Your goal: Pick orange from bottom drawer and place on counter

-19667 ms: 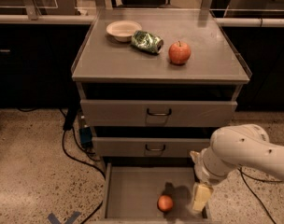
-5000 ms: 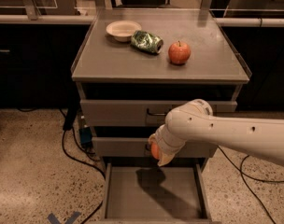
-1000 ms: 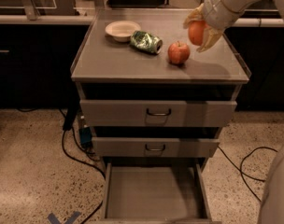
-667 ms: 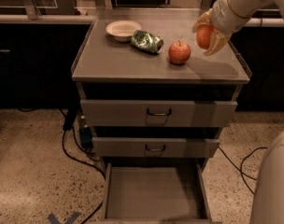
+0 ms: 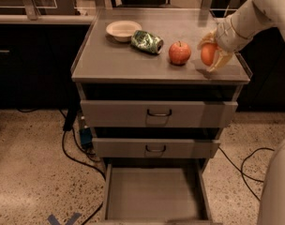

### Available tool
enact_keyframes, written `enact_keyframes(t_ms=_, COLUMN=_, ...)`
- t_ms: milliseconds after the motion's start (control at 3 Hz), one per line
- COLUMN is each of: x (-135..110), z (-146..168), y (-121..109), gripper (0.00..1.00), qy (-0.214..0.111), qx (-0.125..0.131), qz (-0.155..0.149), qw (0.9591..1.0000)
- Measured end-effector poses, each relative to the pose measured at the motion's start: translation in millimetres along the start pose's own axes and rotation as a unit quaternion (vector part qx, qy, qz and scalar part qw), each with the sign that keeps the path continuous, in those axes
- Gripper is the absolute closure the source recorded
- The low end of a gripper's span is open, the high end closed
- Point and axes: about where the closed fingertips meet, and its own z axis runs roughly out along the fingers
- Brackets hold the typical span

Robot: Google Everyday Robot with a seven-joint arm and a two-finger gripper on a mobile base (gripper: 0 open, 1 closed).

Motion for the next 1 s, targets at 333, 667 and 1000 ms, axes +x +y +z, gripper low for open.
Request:
enact_keyframes(t_ms=333, x=-2.5, z=28.3, y=20.5, gripper=1.00, qy=-0.019, qx=-0.019, qz=0.007, qw=0.9996)
enact_keyframes(t_ms=667, x=-3.2, z=24.6, y=18.2, gripper=1.00, qy=-0.020, qx=-0.019, qz=0.007, qw=0.9996)
enact_keyframes(t_ms=1000, x=-3.2, z=24.5, y=18.1, gripper=0.84, qy=-0.020, qx=-0.019, qz=0.007, qw=0.9996)
